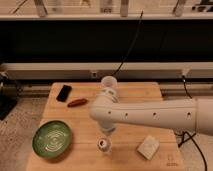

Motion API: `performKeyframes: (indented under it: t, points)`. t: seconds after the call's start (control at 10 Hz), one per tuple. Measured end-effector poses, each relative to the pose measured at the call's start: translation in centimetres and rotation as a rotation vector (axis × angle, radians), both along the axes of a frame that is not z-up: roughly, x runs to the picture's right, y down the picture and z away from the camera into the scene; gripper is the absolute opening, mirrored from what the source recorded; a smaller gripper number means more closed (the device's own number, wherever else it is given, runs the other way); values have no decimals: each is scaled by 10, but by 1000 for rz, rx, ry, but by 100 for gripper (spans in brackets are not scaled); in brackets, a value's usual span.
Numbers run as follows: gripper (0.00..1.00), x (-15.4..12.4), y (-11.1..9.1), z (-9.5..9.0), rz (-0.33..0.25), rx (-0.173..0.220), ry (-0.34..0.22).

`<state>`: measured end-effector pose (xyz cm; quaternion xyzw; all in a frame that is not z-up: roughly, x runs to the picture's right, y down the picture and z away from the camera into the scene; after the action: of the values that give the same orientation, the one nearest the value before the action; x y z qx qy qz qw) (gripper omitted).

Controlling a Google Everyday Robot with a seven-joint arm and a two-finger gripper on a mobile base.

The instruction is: Knock the bottle over

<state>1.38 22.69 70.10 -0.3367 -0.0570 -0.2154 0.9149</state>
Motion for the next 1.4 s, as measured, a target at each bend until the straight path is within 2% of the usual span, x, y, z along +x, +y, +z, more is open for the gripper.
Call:
performKeyframes:
  t: [0.3,0.9,1.3,1.4]
  points:
    - [3,-4,4,-13,3,-6,-11]
    - [3,-4,30,-38,32,-55,-35]
    - [3,-6,45,-51,42,-75,-80]
    - [3,-5,46,-51,43,-73,-73]
